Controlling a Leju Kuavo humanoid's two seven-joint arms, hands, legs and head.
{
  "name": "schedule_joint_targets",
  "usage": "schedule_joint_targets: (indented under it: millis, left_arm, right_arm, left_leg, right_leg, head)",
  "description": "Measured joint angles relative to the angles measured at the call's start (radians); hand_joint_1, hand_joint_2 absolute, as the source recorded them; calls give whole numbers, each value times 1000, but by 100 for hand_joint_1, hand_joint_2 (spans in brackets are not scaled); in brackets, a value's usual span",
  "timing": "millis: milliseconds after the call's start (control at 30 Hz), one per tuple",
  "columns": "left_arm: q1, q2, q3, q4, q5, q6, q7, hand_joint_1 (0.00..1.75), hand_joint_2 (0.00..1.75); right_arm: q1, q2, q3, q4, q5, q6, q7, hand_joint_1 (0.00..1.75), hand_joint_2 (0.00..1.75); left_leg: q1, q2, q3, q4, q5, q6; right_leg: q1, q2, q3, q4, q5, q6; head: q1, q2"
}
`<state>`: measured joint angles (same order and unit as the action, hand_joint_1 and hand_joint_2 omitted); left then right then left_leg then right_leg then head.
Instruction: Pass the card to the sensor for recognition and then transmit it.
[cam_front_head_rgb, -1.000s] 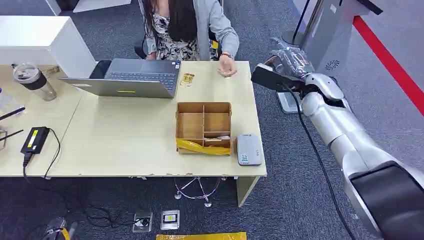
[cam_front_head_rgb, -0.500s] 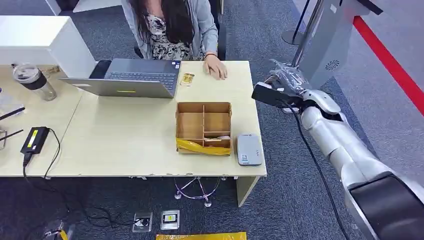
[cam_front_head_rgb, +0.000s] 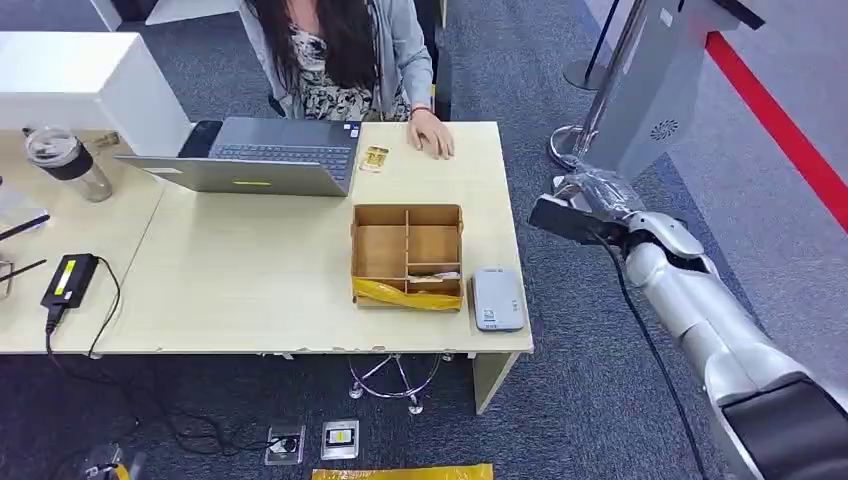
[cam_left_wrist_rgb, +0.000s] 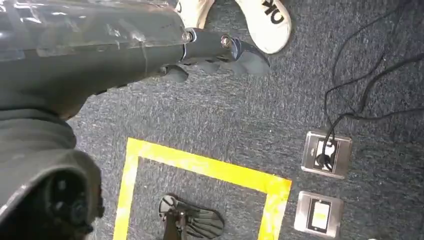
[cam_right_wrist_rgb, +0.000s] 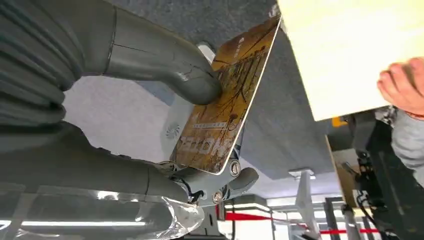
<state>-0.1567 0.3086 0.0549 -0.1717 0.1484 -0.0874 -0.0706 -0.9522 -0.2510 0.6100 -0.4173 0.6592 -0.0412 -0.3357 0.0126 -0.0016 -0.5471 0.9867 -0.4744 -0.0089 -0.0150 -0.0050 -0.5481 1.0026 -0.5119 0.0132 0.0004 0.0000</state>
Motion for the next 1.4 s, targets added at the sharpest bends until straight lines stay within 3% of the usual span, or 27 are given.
schedule_joint_targets:
  millis: [333, 667, 1000, 1400]
  left_arm:
    - [0, 3, 0, 0, -9, 0, 0, 0, 0]
    - [-9, 3, -1, 0, -23, 1, 7, 0, 0]
    - [-16, 2, -1, 0, -24, 2, 7, 0, 0]
    - [-20, -6, -1, 0, -23, 7, 14, 0, 0]
  right_arm:
    - [104, -89, -2, -92, -34, 8, 5, 175, 175]
    - [226, -139, -2, -303, -52, 64, 95, 175, 175]
    - [237, -123, 7, -365, -61, 70, 80, 175, 175]
    - [178, -48, 36, -334, -43, 57, 47, 175, 175]
  left_leg:
    - [0, 0, 0, 0, 0, 0]
    - [0, 1, 0, 0, 0, 0]
    - [0, 1, 0, 0, 0, 0]
    - [0, 1, 0, 0, 0, 0]
  right_leg:
    - [0, 0, 0, 0, 0, 0]
    - [0, 1, 0, 0, 0, 0]
    - [0, 1, 0, 0, 0, 0]
    - [0, 1, 0, 0, 0, 0]
  head:
    - [0, 0]
    - [0, 0]
    - [0, 0]
    - [0, 0]
